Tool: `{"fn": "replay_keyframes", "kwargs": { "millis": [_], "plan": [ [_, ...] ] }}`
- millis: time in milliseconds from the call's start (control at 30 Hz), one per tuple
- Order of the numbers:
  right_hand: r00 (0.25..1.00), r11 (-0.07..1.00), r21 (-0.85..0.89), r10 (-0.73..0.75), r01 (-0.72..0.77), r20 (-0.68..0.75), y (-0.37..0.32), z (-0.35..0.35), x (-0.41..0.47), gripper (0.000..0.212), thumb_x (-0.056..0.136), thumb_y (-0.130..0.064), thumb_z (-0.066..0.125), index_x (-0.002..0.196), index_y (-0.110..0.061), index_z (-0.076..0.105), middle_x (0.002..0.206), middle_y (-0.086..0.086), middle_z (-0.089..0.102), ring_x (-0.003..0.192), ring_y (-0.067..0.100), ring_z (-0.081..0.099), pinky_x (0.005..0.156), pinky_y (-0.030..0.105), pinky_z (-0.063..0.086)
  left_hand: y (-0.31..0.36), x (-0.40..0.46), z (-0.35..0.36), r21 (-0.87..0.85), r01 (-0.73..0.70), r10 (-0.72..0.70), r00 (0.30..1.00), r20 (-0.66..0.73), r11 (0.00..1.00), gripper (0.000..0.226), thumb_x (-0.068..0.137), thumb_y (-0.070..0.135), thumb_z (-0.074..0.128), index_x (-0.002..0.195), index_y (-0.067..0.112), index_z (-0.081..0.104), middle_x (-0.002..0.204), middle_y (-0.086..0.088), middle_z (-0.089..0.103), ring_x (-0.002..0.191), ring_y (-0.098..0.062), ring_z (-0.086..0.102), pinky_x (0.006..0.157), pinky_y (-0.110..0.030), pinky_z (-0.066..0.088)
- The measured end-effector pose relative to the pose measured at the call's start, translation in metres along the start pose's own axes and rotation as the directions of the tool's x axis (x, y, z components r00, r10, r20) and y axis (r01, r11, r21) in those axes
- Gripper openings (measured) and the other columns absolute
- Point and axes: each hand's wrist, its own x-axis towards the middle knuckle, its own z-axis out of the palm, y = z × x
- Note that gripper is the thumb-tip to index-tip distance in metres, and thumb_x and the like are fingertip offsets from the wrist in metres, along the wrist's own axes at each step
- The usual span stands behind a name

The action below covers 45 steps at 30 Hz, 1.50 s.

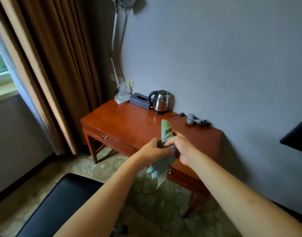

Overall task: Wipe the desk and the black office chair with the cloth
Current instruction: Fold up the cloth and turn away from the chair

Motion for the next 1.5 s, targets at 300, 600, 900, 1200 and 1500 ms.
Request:
{"fn": "replay_keyframes", "kwargs": {
  "millis": [300, 600, 900, 1200, 1500],
  "plan": [
    [0.961, 0.988, 0.129, -0.041, 0.079, -0.273, 0.012, -0.098, -0.053, 0.047, 0.081, 0.001, 0.074, 0.122, -0.016, 0.06, 0.11, 0.014, 0.074, 0.098, 0.03, 0.072, 0.079, 0.041, 0.059, 0.054, 0.025, 0.089, 0.172, -0.251, 0.226, 0.962, 0.151, 0.953, 0.04, 0.078, 0.029, 0.068, 0.115, 0.018, 0.055, 0.102, 0.002, 0.065, 0.086, -0.01, 0.061, 0.066, -0.027, 0.049],
    [0.879, 0.971, 0.193, -0.036, 0.144, -0.475, 0.04, -0.268, -0.159, 0.04, 0.089, -0.033, 0.076, 0.123, -0.021, 0.059, 0.116, 0.007, 0.072, 0.106, 0.027, 0.071, 0.093, 0.051, 0.057, 0.137, 0.027, 0.251, 0.181, -0.467, 0.393, 0.857, 0.332, 0.865, 0.041, 0.082, 0.033, 0.07, 0.115, 0.015, 0.053, 0.101, 0.006, 0.059, 0.086, -0.01, 0.057, 0.063, -0.025, 0.041],
    [0.783, 0.949, 0.248, 0.003, 0.194, -0.622, 0.096, -0.449, -0.289, 0.049, 0.087, -0.032, 0.077, 0.127, -0.014, 0.055, 0.124, 0.014, 0.065, 0.11, 0.032, 0.065, 0.069, 0.04, 0.058, 0.214, -0.014, 0.447, 0.164, -0.62, 0.472, 0.719, 0.509, 0.767, 0.035, 0.078, 0.037, 0.07, 0.105, 0.023, 0.051, 0.101, 0.001, 0.063, 0.091, -0.021, 0.063, 0.084, -0.047, 0.056],
    [0.715, 0.973, 0.158, -0.008, 0.165, -0.699, 0.147, -0.576, -0.398, 0.044, 0.082, -0.012, 0.07, 0.122, -0.026, 0.059, 0.13, 0.01, 0.063, 0.12, 0.031, 0.06, 0.105, 0.055, 0.049, 0.272, -0.043, 0.596, 0.116, -0.681, 0.465, 0.604, 0.647, 0.723, 0.032, 0.083, 0.03, 0.07, 0.112, 0.022, 0.058, 0.106, 0.001, 0.064, 0.096, -0.02, 0.062, 0.085, -0.04, 0.055],
    [0.679, 0.978, 0.199, 0.105, 0.061, -0.727, 0.18, -0.671, -0.446, 0.037, 0.083, -0.022, 0.076, 0.116, -0.034, 0.063, 0.122, -0.001, 0.07, 0.115, 0.021, 0.065, 0.11, 0.049, 0.046, 0.312, -0.037, 0.717, -0.142, -0.236, 0.259, 0.601, 0.756, 0.961, 0.018, 0.09, 0.012, 0.061, 0.099, 0.0, 0.07, 0.096, -0.024, 0.073, 0.089, -0.039, 0.07, 0.083, -0.05, 0.059]
  ]
}}
